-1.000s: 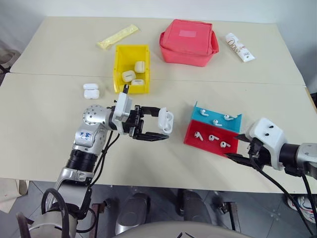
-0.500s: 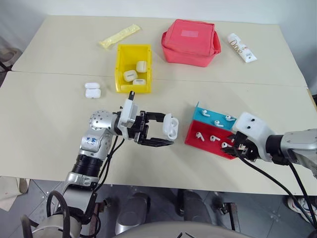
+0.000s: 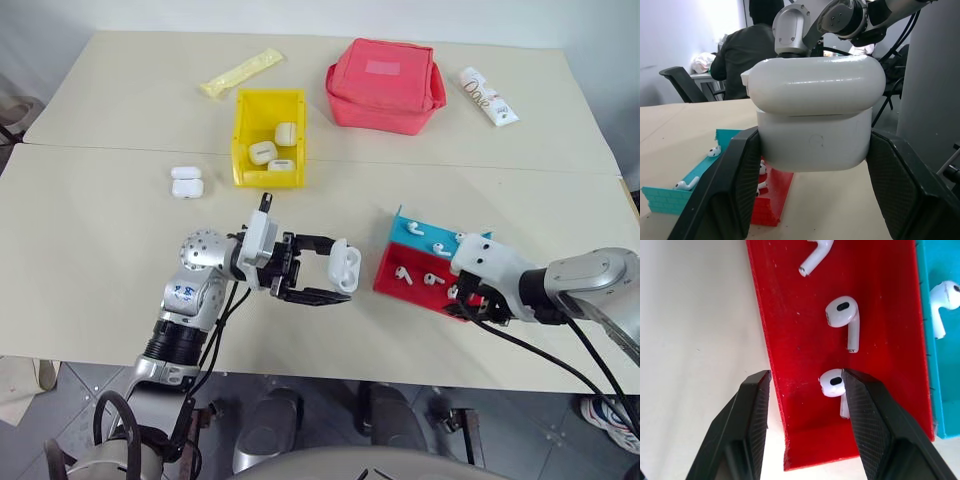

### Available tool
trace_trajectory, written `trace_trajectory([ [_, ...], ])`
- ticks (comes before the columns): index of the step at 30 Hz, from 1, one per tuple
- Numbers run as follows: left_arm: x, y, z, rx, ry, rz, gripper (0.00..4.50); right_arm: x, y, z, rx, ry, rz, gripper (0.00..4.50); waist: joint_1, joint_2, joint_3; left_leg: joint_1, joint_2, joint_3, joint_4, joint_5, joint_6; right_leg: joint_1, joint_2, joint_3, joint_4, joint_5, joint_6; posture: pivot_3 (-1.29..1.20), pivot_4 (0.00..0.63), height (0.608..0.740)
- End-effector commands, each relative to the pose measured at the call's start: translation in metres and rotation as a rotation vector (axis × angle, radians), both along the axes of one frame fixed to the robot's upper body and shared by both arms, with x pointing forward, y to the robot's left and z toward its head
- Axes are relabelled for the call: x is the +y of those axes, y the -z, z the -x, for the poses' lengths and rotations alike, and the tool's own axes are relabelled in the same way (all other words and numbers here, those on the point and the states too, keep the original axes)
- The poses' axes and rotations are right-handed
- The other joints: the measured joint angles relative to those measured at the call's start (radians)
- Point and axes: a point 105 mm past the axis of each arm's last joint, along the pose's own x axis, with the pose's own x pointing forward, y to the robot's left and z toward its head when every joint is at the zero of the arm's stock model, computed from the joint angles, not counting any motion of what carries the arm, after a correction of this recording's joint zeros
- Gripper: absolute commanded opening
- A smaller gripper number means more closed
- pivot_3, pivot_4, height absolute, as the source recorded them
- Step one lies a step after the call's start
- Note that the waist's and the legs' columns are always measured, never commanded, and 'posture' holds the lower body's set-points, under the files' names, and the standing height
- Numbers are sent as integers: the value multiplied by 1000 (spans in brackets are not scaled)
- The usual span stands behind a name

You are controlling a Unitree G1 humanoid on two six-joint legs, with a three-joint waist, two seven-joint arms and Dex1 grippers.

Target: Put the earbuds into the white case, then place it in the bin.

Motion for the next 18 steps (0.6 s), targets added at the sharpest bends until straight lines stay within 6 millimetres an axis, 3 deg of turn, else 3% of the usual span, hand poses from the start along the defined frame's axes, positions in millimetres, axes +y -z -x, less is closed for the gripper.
trace_trajectory([
  [1,-5,-7,5,-38,17,8,2780,-7,-4,-7,-35,7,37,2333,2,0,0,0,0,0,0,0,0,0,0,0,0,0,0,0,150,740],
  [14,-5,-8,4,-39,-6,11,2780,-16,0,-9,-29,6,72,2333,1,0,0,0,0,0,0,0,0,0,0,0,0,0,0,0,150,740],
  [18,-4,-9,2,-43,-16,11,2780,-6,-6,-10,-45,-8,37,2333,1,0,0,0,0,0,0,0,0,0,0,0,0,0,0,0,150,740],
])
